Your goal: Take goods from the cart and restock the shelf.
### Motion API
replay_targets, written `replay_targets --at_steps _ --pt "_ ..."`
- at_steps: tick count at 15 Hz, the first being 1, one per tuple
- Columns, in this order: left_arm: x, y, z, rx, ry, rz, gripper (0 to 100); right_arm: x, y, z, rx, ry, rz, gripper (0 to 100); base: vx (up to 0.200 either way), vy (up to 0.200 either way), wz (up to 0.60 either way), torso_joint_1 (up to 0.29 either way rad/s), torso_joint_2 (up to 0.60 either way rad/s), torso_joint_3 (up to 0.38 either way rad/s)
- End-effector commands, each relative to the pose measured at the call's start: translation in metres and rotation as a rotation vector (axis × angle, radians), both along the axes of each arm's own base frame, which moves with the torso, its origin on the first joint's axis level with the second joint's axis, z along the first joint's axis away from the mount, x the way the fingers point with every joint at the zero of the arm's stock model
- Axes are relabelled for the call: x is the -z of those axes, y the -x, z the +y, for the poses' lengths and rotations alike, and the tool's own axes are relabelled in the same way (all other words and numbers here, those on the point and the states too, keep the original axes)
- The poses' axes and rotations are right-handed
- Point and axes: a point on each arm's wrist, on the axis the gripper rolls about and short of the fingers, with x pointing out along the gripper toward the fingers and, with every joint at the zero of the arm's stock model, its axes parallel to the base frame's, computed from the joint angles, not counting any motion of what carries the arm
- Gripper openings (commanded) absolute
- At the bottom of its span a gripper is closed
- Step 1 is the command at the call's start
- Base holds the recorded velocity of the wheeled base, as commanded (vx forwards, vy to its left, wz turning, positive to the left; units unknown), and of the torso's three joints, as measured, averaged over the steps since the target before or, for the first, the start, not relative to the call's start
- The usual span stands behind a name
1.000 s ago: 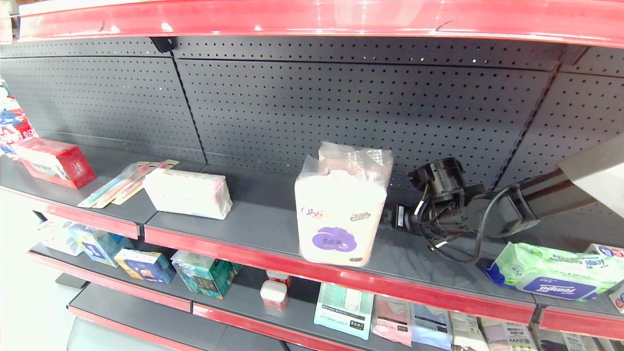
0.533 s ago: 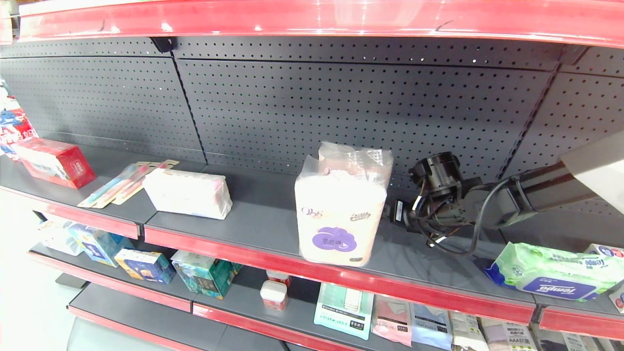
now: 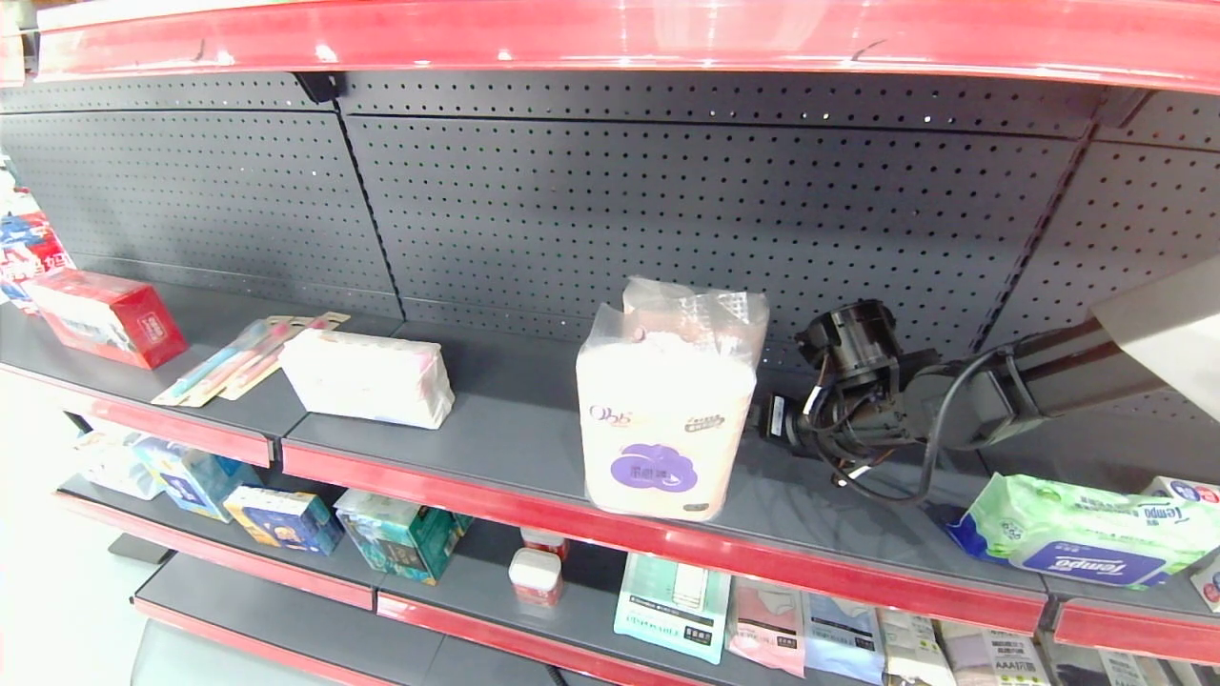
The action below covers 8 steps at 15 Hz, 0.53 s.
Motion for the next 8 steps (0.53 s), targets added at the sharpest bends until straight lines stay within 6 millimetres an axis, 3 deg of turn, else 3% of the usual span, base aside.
replay_targets --at_steps 1,8 --pt "0.0000 -0.0001 0.0000 -0.001 0.000 0.002 100 -0.0004 0.0024 0.0005 -0.003 0.000 0.002 100 0.000 0.000 0.00 0.000 0.00 0.000" --pt "0.0000 -0.0001 0.0000 -0.001 0.000 0.002 100 -0.0016 0.0093 0.0068 -0.019 -0.006 0.010 100 0.000 0.000 0.00 0.000 0.00 0.000"
